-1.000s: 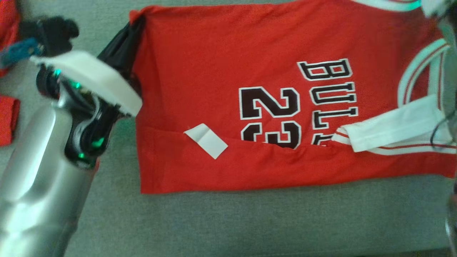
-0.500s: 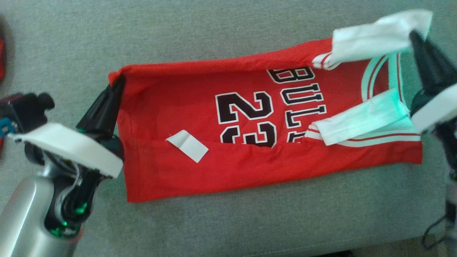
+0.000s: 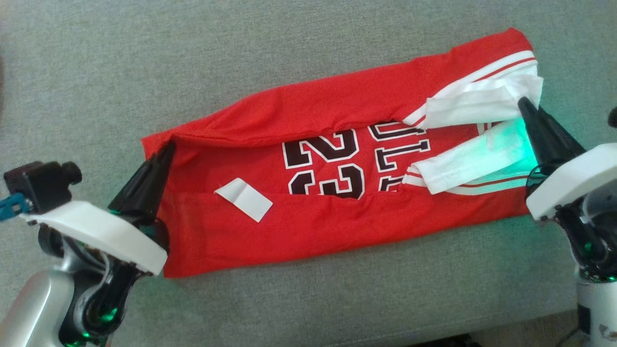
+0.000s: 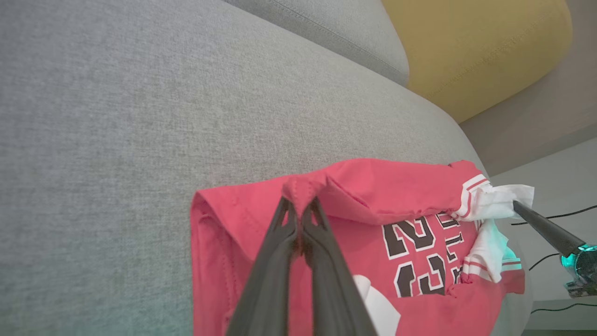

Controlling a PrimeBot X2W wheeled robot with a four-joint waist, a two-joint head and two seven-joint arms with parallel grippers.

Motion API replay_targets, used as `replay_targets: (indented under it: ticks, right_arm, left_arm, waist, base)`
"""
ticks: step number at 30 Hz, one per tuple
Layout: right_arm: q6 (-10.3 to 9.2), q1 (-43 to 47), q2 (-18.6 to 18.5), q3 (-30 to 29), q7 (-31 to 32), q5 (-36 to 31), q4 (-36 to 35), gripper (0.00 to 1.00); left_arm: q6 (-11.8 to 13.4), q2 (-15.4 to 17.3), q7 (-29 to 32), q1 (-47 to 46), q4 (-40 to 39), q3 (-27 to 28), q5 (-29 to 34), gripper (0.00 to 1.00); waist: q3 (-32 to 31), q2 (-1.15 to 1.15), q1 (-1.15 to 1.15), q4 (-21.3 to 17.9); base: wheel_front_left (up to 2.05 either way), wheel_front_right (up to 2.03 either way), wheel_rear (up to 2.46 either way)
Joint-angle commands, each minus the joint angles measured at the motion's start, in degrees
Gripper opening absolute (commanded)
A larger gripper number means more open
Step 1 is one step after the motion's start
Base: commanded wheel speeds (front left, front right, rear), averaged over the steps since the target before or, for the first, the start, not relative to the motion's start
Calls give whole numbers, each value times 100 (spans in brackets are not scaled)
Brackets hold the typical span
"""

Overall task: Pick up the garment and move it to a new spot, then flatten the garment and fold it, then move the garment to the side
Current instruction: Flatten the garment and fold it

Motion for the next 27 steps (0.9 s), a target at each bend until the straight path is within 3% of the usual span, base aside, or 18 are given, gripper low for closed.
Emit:
replay_targets:
  ticks: [1, 21, 22, 23, 24, 25, 26, 27]
  right_arm:
    - [43, -41, -117, 87, -11, -35, -187, 0]
    - [43, 16, -396, 314, 21, 31, 237, 1]
    - [43, 17, -423, 314, 50, 32, 259, 6]
    - [43, 13, -456, 325, 79, 30, 279, 21]
    - [43, 6, -499, 352, 101, 23, 288, 78]
    - [43, -1, -552, 398, 132, 20, 293, 100]
    - [43, -10, -618, 445, 162, 1, 290, 100]
    - [43, -19, -647, 460, 189, 20, 284, 100]
  left_arm:
    - [-41, 201, 25, -61, -166, 213, 60, 0]
    - [-68, 310, -112, 272, -18, 352, -20, 0]
    - [-66, 313, -114, 299, -17, 353, -23, 0]
    - [-50, 312, -119, 329, -11, 360, -28, 0]
    - [-20, 309, -124, 360, -2, 371, -29, 0]
    - [4, 321, -134, 389, 2, 377, -5, 21]
    - [24, 342, -155, 417, 2, 384, 40, 47]
    - [49, 360, -181, 450, 7, 393, 85, 100]
  waist:
    - [0, 0, 0, 2]
    - [-172, 0, 0, -84]
    - [-183, 0, 0, -93]
    - [-195, 0, 0, -104]
    - [-205, 0, 0, -115]
    - [-213, 0, 0, -124]
    - [-218, 0, 0, -134]
    - [-229, 0, 0, -145]
  base:
    - [0, 0, 0]
    - [0, 0, 0]
    - [0, 0, 0]
    - [0, 0, 0]
    - [0, 0, 0]
    - [0, 0, 0]
    - [0, 0, 0]
    - [0, 0, 0]
